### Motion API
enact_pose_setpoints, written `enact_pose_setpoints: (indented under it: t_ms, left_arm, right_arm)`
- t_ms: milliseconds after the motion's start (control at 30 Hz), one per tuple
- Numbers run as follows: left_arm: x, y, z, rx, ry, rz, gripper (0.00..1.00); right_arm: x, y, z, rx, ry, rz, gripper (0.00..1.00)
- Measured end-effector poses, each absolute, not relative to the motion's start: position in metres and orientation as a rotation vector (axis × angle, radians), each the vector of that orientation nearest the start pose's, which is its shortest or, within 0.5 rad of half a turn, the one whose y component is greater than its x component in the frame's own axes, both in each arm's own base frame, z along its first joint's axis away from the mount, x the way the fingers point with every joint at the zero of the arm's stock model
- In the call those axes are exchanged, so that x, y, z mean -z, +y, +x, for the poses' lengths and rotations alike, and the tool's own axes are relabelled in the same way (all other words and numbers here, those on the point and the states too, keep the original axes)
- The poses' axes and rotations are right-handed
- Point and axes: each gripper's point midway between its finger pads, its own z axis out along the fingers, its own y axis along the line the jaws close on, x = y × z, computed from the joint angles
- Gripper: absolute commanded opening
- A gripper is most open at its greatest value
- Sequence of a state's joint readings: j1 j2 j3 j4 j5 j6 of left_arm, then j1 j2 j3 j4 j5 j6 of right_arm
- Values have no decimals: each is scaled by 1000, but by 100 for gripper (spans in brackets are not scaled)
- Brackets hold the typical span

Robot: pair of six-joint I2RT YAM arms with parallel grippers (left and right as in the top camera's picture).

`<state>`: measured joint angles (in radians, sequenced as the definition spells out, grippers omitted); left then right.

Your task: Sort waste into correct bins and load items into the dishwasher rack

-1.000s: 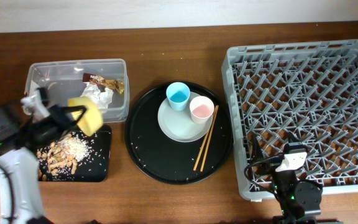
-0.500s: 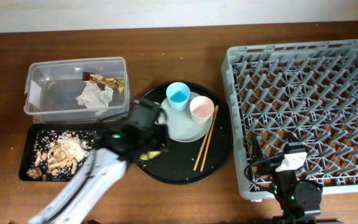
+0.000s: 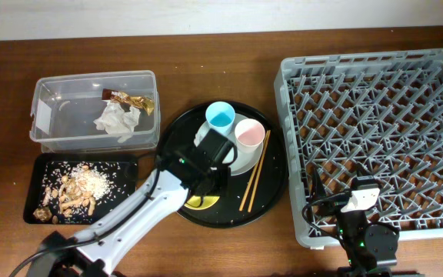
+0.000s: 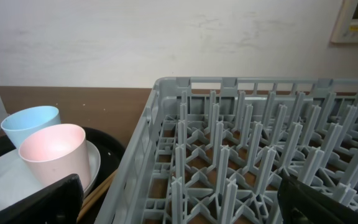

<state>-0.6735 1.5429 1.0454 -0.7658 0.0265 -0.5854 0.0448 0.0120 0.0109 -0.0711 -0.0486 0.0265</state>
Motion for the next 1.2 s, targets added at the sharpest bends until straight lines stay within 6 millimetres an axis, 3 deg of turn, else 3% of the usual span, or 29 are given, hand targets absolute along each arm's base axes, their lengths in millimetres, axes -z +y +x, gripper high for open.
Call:
enact_pose_setpoints:
  t_ms: [33, 100, 167, 233, 1200]
  left_arm:
    - [-91, -210, 262, 295, 2874, 126, 70]
    - [-116, -204, 279, 289, 2816, 91, 99]
    - [-147, -188, 300, 270, 2715, 19, 99]
    - [-153, -175, 309, 237, 2684, -31, 99]
    - [-153, -168, 312, 207, 2677, -50, 99]
  right_arm:
    - [-159, 19, 246, -95, 1643, -52, 98]
    - [-159, 19, 246, -94, 1643, -52, 98]
    - [-159, 19, 246, -94, 1643, -52, 98]
    - [-159, 19, 246, -95, 1643, -52, 98]
    - [-159, 19, 246, -94, 1643, -52, 98]
